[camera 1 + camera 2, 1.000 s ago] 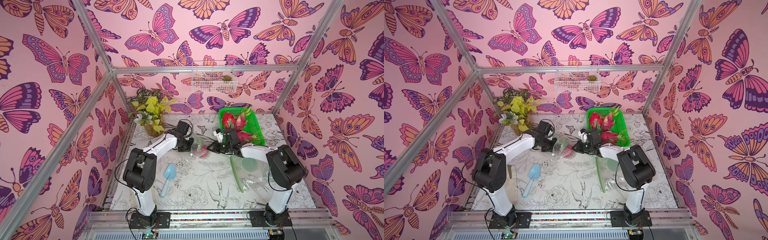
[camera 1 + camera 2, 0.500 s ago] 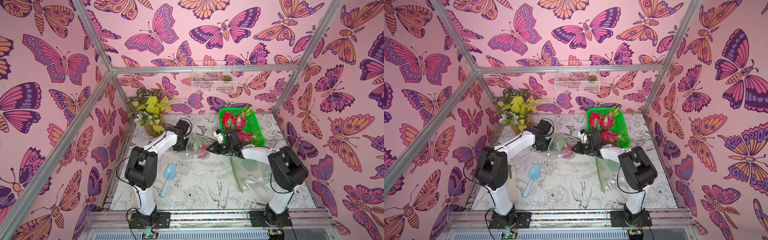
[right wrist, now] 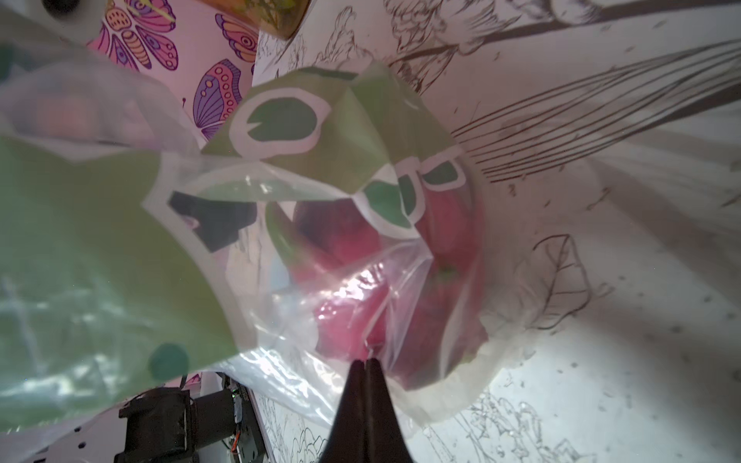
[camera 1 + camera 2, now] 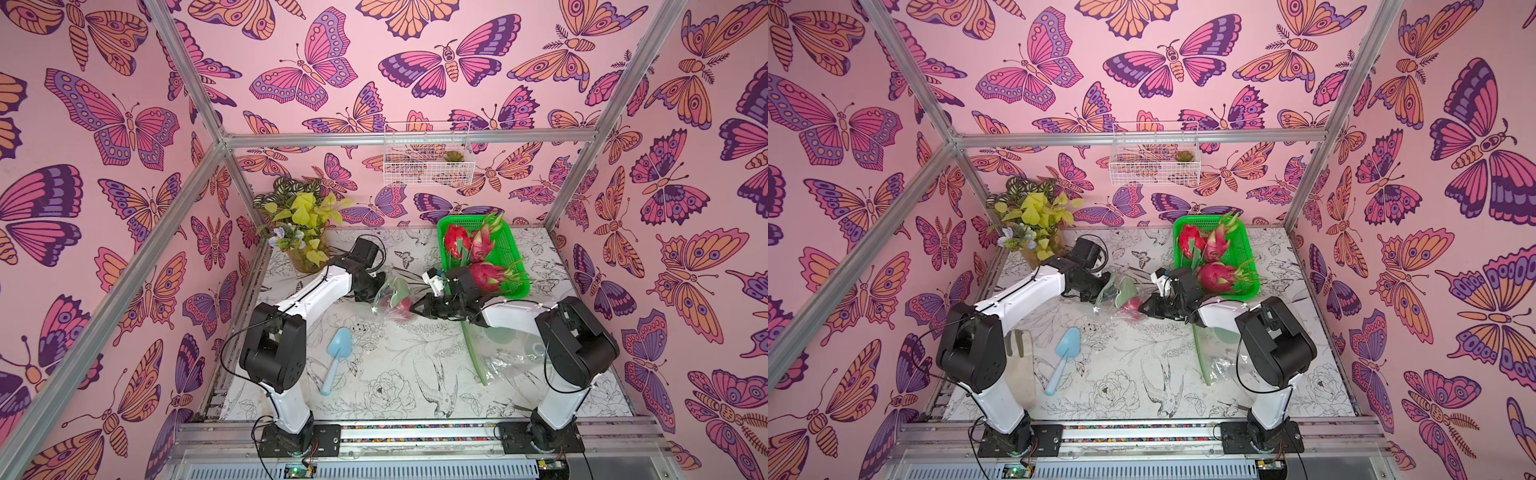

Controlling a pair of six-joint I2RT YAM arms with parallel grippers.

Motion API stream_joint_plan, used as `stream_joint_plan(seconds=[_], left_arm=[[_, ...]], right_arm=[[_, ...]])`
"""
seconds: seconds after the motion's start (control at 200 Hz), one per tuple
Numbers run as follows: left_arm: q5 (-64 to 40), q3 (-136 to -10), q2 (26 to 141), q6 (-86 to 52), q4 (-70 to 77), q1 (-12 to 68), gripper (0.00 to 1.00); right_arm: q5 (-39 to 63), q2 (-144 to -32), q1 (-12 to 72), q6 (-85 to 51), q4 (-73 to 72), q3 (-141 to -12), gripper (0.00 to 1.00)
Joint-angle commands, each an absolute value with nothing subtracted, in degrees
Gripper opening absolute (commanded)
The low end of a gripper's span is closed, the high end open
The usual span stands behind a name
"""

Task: Open the zip-top bag and take out the dragon fruit
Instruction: Pick up the dragon fruit from the zipper food storage bag.

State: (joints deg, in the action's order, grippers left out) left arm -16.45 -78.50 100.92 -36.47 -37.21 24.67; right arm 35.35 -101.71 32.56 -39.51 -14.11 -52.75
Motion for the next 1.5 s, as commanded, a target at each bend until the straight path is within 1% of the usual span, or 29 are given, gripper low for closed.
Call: stream_joint_plan(seconds=[0.0, 0.315, 0.416, 0.506, 0.546, 0.716, 0.776, 0.821, 0.901, 0.956, 1.027, 1.117, 1.222, 1.327, 1.492], left_arm=[[-17.42, -76.65, 100.04, -40.35, -36.83, 24.18, 0.44], [-18.42, -76.85, 103.18, -42.01, -37.45, 23.07, 0.42], [-17.91, -76.49, 101.43, -42.59, -38.24, 23.12, 0.43], [-19.88, -76.31, 100.25, -43.17, -40.03, 23.12, 0.43], [-20.29, -76.20, 99.68, -43.69, -41.34, 23.20, 0.43], [-17.77, -74.59, 95.27, -44.25, -45.11, 23.29, 0.39], [-18.99, -73.58, 94.30, -44.82, -45.04, 22.97, 0.38], [-20.51, -73.24, 94.17, -45.06, -45.00, 22.85, 0.34], [-21.62, -72.28, 94.52, -45.47, -44.58, 22.84, 0.31], [-21.16, -71.52, 94.81, -45.80, -43.75, 22.42, 0.30], [-23.71, -70.33, 96.24, -46.31, -41.26, 21.19, 0.28], [-23.88, -70.05, 98.56, -46.47, -40.55, 20.72, 0.27], [-22.11, -70.43, 99.99, -46.59, -40.09, 20.35, 0.28], [-19.85, -71.31, 101.12, -46.49, -40.14, 20.09, 0.35], [-15.37, -72.18, 102.72, -46.76, -40.63, 19.84, 0.38]], right_arm=[[36.64, -99.12, 34.67, -42.10, -17.28, -50.80, 0.00], [38.09, -98.44, 37.44, -46.31, -23.18, -47.38, 0.00], [37.27, -98.59, 37.88, -46.31, -22.48, -47.31, 0.00], [37.27, -98.57, 37.89, -47.23, -23.78, -46.80, 0.00], [35.32, -98.44, 37.89, -47.28, -23.82, -46.76, 0.00], [33.85, -98.50, 37.89, -47.01, -23.00, -47.02, 0.00], [33.62, -98.68, 37.89, -47.14, -23.25, -46.85, 0.00], [33.62, -98.96, 37.93, -47.44, -23.71, -46.68, 0.00], [33.46, -98.98, 37.90, -48.01, -24.78, -46.33, 0.00], [33.66, -98.99, 37.90, -48.14, -25.28, -46.23, 0.00], [33.79, -99.03, 38.03, -48.08, -25.28, -46.23, 0.00], [34.18, -98.75, 38.06, -48.25, -25.75, -46.14, 0.00], [34.10, -98.29, 38.28, -48.07, -25.63, -45.89, 0.00], [34.18, -98.00, 38.28, -47.97, -25.65, -45.70, 0.00], [34.71, -97.99, 38.35, -47.99, -26.12, -45.53, 0.00]])
